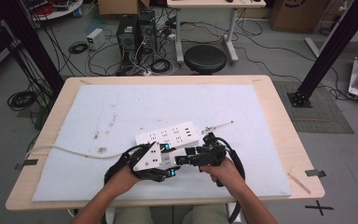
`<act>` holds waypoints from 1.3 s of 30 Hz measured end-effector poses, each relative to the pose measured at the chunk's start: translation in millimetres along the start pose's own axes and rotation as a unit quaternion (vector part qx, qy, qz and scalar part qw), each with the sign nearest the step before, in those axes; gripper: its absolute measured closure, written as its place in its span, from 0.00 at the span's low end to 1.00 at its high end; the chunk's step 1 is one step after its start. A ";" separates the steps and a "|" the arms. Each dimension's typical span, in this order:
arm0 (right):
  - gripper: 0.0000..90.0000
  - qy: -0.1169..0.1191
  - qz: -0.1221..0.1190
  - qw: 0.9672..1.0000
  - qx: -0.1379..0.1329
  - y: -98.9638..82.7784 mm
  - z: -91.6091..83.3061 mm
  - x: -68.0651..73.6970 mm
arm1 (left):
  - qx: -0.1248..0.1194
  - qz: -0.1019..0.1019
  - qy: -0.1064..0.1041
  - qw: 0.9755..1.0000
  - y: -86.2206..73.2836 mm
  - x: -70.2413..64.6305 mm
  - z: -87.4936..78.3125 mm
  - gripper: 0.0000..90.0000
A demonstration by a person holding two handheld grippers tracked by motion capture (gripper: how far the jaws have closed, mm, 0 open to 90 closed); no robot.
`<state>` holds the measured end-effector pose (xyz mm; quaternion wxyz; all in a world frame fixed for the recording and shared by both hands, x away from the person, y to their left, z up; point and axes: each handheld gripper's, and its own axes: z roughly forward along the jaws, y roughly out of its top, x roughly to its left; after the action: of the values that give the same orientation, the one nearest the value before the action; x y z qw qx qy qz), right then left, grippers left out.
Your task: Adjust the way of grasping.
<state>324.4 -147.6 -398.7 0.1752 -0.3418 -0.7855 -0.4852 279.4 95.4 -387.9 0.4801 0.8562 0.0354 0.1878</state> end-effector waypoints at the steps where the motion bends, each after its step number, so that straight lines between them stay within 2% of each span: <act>1: 0.33 0.006 0.001 1.000 -0.001 -0.1 0.3 -0.9 | 0.000 0.001 0.000 1.000 0.2 -0.2 0.2 0.47; 4: 0.34 0.013 0.009 1.000 0.000 -0.5 1.5 -2.2 | 0.000 0.001 -0.001 1.000 0.2 -0.9 0.9 0.47; 10: 0.48 0.044 0.021 0.999 0.006 -1.4 2.3 -4.7 | 0.001 0.005 -0.002 1.000 -0.2 -1.0 1.8 0.47; 16: 0.53 0.061 0.035 0.997 0.011 -1.5 3.8 -7.1 | 0.002 0.009 -0.004 1.000 0.0 -1.5 2.2 0.47; 20: 0.57 0.079 0.047 0.996 0.009 -2.8 4.4 -10.9 | 0.004 0.013 -0.004 1.000 -0.2 -1.7 2.3 0.47; 23: 0.62 0.088 0.069 0.994 0.011 -3.7 3.4 -13.5 | 0.005 0.013 -0.004 1.000 -0.9 -1.6 2.9 0.47; 26: 0.63 0.099 0.080 0.992 0.014 -3.6 3.5 -16.6 | 0.003 0.012 -0.006 1.000 -1.5 -1.4 3.4 0.47; 30: 0.65 0.102 0.095 0.990 0.015 -3.7 3.1 -18.9 | -0.007 -0.013 -0.013 1.000 -3.6 1.2 4.3 0.47; 32: 0.67 0.098 0.094 0.991 0.013 -3.5 2.1 -19.3 | -0.013 -0.038 -0.022 0.999 -5.8 3.7 4.8 0.45; 34: 0.68 0.093 0.084 0.992 0.005 -3.6 1.2 -20.7 | -0.004 -0.059 -0.019 0.998 -8.6 6.2 5.4 0.41; 36: 0.69 0.086 0.087 0.992 -0.003 -3.8 -2.9 -21.5 | -0.005 -0.079 -0.019 0.997 -13.1 8.2 4.6 0.36; 39: 0.70 0.076 0.077 0.994 -0.023 -4.2 -9.5 -23.4 | -0.031 -0.118 -0.015 0.992 -20.7 10.7 0.8 0.28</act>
<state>337.4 -165.9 -411.1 0.2636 -0.3676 -0.7300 -0.5124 292.0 108.4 -402.6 0.5259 0.8332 0.1231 0.1184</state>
